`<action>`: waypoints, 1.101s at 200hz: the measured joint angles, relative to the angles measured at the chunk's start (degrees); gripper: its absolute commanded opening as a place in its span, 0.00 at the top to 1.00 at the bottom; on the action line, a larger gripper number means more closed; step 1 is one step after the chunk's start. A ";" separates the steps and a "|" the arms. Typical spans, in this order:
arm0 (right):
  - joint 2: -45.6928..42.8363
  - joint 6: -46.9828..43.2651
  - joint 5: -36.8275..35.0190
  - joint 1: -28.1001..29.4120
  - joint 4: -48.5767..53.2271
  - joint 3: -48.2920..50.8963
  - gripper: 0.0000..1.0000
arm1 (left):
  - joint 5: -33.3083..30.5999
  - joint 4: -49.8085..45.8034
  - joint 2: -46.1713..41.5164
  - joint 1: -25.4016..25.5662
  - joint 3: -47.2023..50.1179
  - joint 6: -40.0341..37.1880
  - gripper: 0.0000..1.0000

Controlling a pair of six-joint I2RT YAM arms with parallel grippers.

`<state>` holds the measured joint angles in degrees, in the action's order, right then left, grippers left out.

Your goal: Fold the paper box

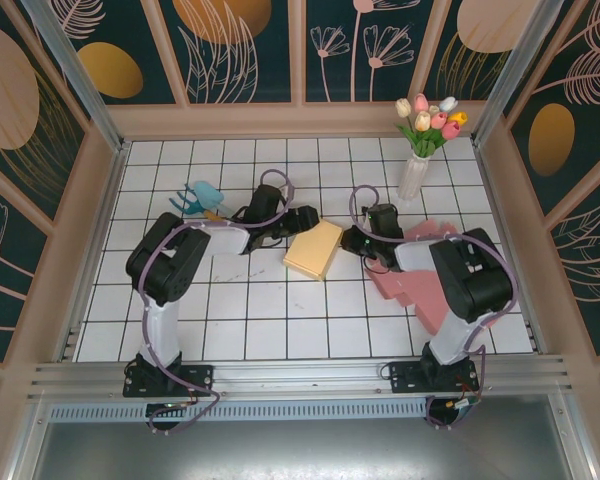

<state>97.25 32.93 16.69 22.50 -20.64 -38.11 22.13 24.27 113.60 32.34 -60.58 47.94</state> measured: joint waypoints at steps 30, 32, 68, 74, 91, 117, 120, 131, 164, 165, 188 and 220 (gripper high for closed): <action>-8.07 0.11 -0.09 0.66 0.28 5.49 1.00 | -0.59 0.04 -4.09 -0.31 2.54 0.66 0.32; -8.68 0.13 -0.04 0.72 0.42 5.88 1.00 | -0.66 0.04 -4.46 -0.35 2.80 0.66 0.32; -19.61 0.90 -1.64 5.57 2.73 12.96 1.00 | -2.54 3.30 -11.06 -0.44 12.87 0.72 0.33; -21.09 1.11 -2.14 7.08 2.99 14.03 1.00 | -2.69 3.98 -11.91 -0.44 14.82 0.81 0.33; -24.57 2.38 -3.39 11.45 3.06 17.07 1.00 | -3.10 6.05 -13.92 -0.42 20.26 1.05 0.33; -25.83 3.96 -3.89 13.66 2.99 19.78 1.00 | -3.02 8.11 -16.20 -0.02 25.77 1.64 0.34; -25.83 4.09 -4.04 13.75 2.99 19.89 1.00 | -2.97 8.31 -16.37 0.04 26.10 1.70 0.34; -25.66 4.55 -4.57 14.23 2.89 20.00 1.00 | -2.86 9.05 -16.87 0.33 26.86 1.77 0.34; -21.62 5.40 -4.35 15.85 0.15 20.00 1.00 | -2.89 11.02 -17.57 2.56 27.17 2.12 0.34; -21.53 5.40 -4.35 15.87 0.11 20.00 1.00 | -2.89 11.06 -17.57 2.62 27.17 2.12 0.34; -17.66 6.03 -3.69 16.28 -1.57 19.26 1.00 | -2.91 12.04 -17.49 4.87 27.15 2.38 0.34; -12.92 6.69 -3.15 17.03 -3.13 16.28 1.00 | -4.81 14.58 -15.54 6.14 26.38 3.48 0.35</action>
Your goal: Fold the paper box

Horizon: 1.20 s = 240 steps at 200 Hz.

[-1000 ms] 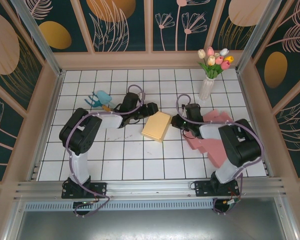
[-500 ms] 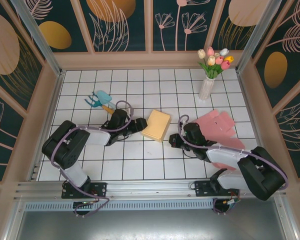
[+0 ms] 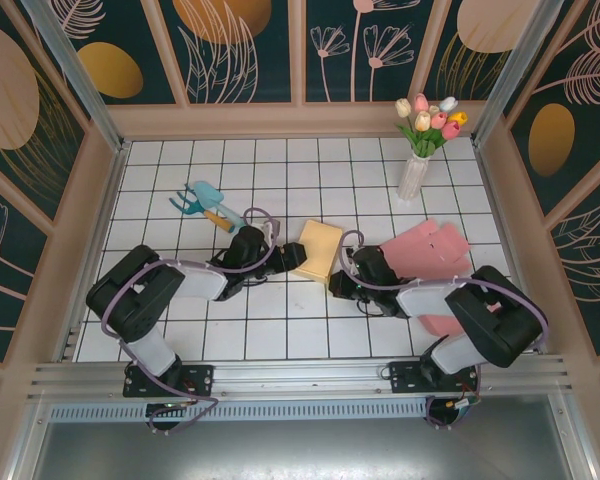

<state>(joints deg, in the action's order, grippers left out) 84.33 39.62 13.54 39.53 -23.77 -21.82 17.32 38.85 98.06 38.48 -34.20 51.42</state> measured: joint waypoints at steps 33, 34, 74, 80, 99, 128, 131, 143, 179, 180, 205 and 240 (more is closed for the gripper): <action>3.72 1.75 0.50 1.84 -1.53 -2.67 1.00 | -3.85 2.51 2.43 0.02 -1.53 0.83 0.34; 3.76 1.79 0.46 1.88 -1.55 -2.71 1.00 | -3.98 2.54 2.45 0.00 -1.57 0.81 0.34; 4.15 2.75 -2.95 3.34 -1.95 -3.17 0.92 | -6.19 -1.40 2.51 -0.24 -5.09 0.52 0.33; 3.69 2.49 -3.93 3.52 -1.95 -3.04 0.88 | -6.16 -2.27 2.45 -0.63 -5.66 0.48 0.32; -0.61 0.17 -8.59 4.48 -0.09 -2.49 0.80 | -9.01 -6.97 1.01 -1.84 -6.56 -0.76 0.31; -9.03 -4.83 -16.50 5.92 6.43 -3.50 0.57 | -17.27 -13.51 -4.96 -3.34 -5.77 -2.45 0.30; -9.62 -5.46 -17.33 5.97 7.30 -3.82 0.54 | -17.73 -13.70 -5.88 -3.34 -5.31 -2.40 0.29; -11.19 -8.09 -20.61 5.97 10.38 -5.68 0.47 | -19.39 -13.79 -9.60 -3.21 -2.84 -1.97 0.25; -10.12 -18.32 -24.44 3.48 14.86 -13.86 0.43 | -22.62 -11.65 -17.11 2.23 7.10 2.49 0.14; -10.03 -18.53 -24.44 3.37 14.84 -14.03 0.43 | -22.69 -11.58 -17.14 2.51 7.37 2.67 0.14; -5.60 -23.43 -21.49 -2.36 14.32 -19.19 0.42 | -22.29 -7.04 -16.61 7.23 11.26 6.91 0.16; 2.08 -28.83 -15.63 -8.90 13.73 -22.56 0.42 | -22.12 -0.85 -12.52 10.14 11.06 10.67 0.16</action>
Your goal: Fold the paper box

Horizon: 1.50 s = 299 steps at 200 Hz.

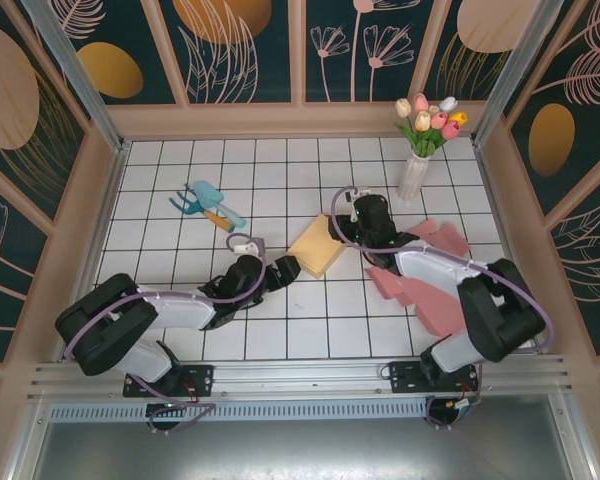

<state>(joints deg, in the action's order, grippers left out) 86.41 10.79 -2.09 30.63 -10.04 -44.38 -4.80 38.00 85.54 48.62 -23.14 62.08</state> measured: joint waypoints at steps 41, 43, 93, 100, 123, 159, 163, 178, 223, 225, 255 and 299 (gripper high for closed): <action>6.62 -3.08 7.89 -4.20 -0.04 -1.66 0.42 | 0.04 3.91 7.32 0.46 -4.20 1.90 0.19; 6.88 -3.08 8.22 -4.39 -0.07 -1.73 0.42 | 0.04 4.07 7.82 0.46 -4.52 1.95 0.19; 11.41 -4.61 16.50 -8.28 -0.33 -3.58 0.38 | -0.28 4.74 15.06 0.46 -10.47 2.49 0.21; 11.89 -4.72 17.75 -8.59 -0.46 -3.76 0.37 | -0.44 4.24 15.87 0.46 -11.80 2.40 0.21; 12.66 -4.94 20.41 -9.90 -1.09 -4.09 0.38 | -1.79 0.48 18.88 0.17 -17.31 0.94 0.21; 12.66 -4.28 21.62 -13.44 -2.16 -4.22 0.39 | -2.12 -5.51 25.53 -2.36 -28.46 -2.82 0.22; 12.66 -4.22 21.53 -13.77 -2.25 -4.26 0.39 | -1.90 -5.97 26.40 -2.78 -29.90 -3.28 0.22; 12.66 -3.74 20.70 -14.80 -2.23 -4.72 0.40 | -0.70 -7.06 29.73 -4.50 -34.88 -4.96 0.22; 16.09 -2.99 14.14 -15.37 -3.08 -11.37 0.40 | 1.33 -10.21 39.50 -8.83 -50.84 -10.71 0.22; 16.28 -2.97 13.86 -15.41 -3.10 -11.58 0.40 | 1.33 -10.43 40.04 -8.96 -51.74 -11.15 0.22; 18.69 -2.73 7.63 -16.20 -3.06 -13.75 0.39 | 1.88 -14.78 45.92 -9.62 -64.06 -15.30 0.21; 18.69 -2.40 1.31 -16.65 -3.13 -13.55 0.38 | 2.84 -18.53 48.17 -9.09 -71.54 -19.06 0.18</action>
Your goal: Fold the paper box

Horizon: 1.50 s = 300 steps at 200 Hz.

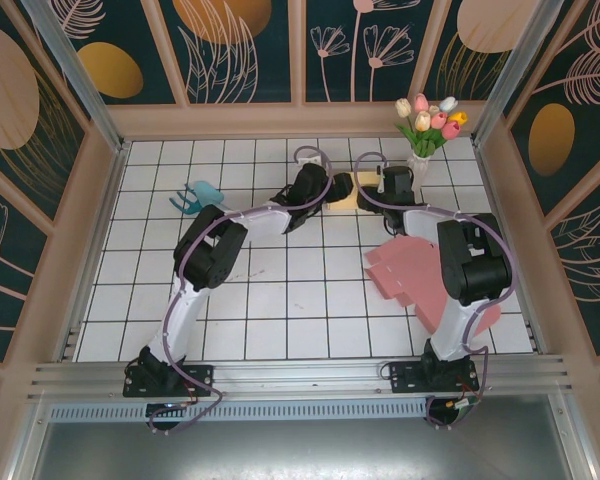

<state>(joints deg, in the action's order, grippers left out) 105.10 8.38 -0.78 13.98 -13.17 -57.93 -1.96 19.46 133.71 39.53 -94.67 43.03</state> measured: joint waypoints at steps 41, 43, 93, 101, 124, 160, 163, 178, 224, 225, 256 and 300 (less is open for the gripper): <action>-3.63 -0.17 -3.85 0.00 0.11 2.54 0.35 | -1.75 -3.19 0.24 0.44 -0.66 -1.07 0.16; -3.87 -0.17 -3.89 0.00 0.13 2.64 0.35 | -1.84 -3.23 0.24 0.44 -0.59 -1.07 0.16; -17.09 1.51 -8.98 1.25 2.91 10.29 0.35 | -4.96 -6.01 -4.09 -1.22 7.06 -3.02 0.15; -20.48 2.49 -9.79 2.25 4.15 12.37 0.35 | -5.16 -5.31 -6.99 -1.40 11.15 -3.30 0.15; -30.18 5.79 -11.06 7.10 9.88 17.33 0.38 | -6.27 -2.62 -19.08 -1.49 25.70 -3.61 0.15; -42.82 10.80 -16.02 21.46 20.44 23.76 0.42 | -9.09 3.67 -46.07 -1.25 52.02 -3.32 0.13; -43.30 11.30 -16.46 22.38 21.27 24.04 0.43 | -9.38 4.20 -47.91 -1.20 53.96 -3.23 0.13; -44.59 13.97 -18.67 26.21 25.81 25.05 0.44 | -12.17 4.52 -57.70 -1.22 63.49 -2.23 0.12; -41.75 21.18 -21.22 32.37 30.27 26.32 0.43 | -17.70 -7.10 -82.01 -1.22 77.70 -0.04 0.01; -41.53 21.27 -21.24 32.37 30.32 26.34 0.43 | -17.84 -7.45 -82.58 -1.22 77.83 0.02 0.02; -35.82 24.20 -21.92 32.52 30.49 26.62 0.43 | -18.51 -12.68 -95.49 -1.22 81.64 0.90 0.01; -27.58 28.89 -27.08 32.54 30.36 26.86 0.59 | -18.51 -16.81 -103.32 -1.22 86.88 1.84 0.02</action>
<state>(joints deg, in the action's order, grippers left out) 77.52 37.28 -27.86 46.52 17.19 -31.07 -20.47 2.66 30.39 38.30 -7.79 44.86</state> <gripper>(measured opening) 0.486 0.985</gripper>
